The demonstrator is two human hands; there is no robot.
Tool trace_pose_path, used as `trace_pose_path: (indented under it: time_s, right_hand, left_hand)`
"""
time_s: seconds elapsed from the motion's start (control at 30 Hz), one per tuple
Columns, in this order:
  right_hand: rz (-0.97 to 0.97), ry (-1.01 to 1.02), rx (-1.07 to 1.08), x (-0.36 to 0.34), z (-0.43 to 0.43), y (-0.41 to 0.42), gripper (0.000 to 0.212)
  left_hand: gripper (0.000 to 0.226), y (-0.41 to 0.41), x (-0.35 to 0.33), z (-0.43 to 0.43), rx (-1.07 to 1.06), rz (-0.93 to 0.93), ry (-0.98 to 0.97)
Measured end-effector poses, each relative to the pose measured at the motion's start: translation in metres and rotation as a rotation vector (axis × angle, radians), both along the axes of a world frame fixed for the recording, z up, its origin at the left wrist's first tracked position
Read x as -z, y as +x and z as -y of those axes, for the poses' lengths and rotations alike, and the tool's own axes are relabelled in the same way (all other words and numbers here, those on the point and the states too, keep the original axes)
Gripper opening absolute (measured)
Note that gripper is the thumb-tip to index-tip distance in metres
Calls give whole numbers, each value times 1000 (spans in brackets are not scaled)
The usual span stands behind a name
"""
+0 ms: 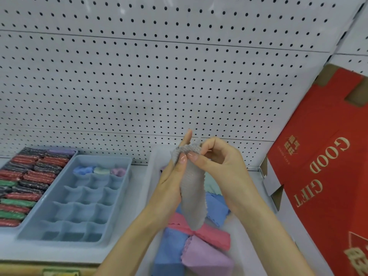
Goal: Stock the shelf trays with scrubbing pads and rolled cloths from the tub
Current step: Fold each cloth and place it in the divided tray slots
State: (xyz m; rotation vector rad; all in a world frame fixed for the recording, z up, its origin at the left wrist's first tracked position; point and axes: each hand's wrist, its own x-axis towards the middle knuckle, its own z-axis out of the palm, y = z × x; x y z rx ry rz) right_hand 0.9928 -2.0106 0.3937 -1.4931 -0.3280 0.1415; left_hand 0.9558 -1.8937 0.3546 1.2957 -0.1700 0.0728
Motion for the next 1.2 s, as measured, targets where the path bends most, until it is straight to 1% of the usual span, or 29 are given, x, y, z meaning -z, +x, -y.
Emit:
trace_pose_path:
  time_s: [0.1, 0.17, 0.23, 0.37, 0.5, 0.53, 0.7, 0.77, 0.83, 0.93, 1.0, 1.03, 1.1, 1.2]
  right_hand:
    - [73, -30, 65, 3, -4, -1, 30]
    - [118, -29, 118, 4, -6, -2, 29]
    - [124, -10, 151, 5, -8, -4, 26]
    - [65, 37, 131, 5, -7, -7, 21]
    - [-31, 95, 35, 5, 0, -10, 20]
    - [-43, 97, 20, 5, 2, -11, 20]
    - [-96, 114, 14, 7, 12, -14, 20]
    - [-110, 120, 17, 8, 15, -15, 21]
    - [-119, 116, 26, 8, 18, -17, 19]
    - [-117, 104, 40, 7, 23, -19, 18]
    - [-113, 91, 50, 6, 28, -19, 18]
    - [-112, 85, 58, 5, 30, -20, 18]
    - [-118, 84, 75, 6, 32, -20, 21]
    - [-135, 99, 84, 7, 36, -23, 21]
  left_hand:
    - [39, -1, 1, 0, -6, 14, 1]
    - [43, -2, 3, 0, -19, 25, 12]
    - [40, -3, 2, 0, -19, 21, 13]
    - [39, -8, -2, -2, -6, -19, -62]
    - [41, -7, -2, -14, -2, 9, -50]
    - [39, -7, -3, -18, -2, 16, -44]
    - [13, -7, -7, -35, -13, 36, 76]
    - [15, -7, -9, -38, -28, 31, 143]
    - [22, -8, -11, -39, -68, -2, 210]
    - [28, -9, -16, -38, -65, -53, 247]
    - [33, -9, -19, -38, -112, -45, 307]
    - [30, -9, -21, -37, -147, -36, 330]
    - [17, -10, -24, -36, -183, -19, 354]
    - [14, -11, -28, -34, -192, -7, 372]
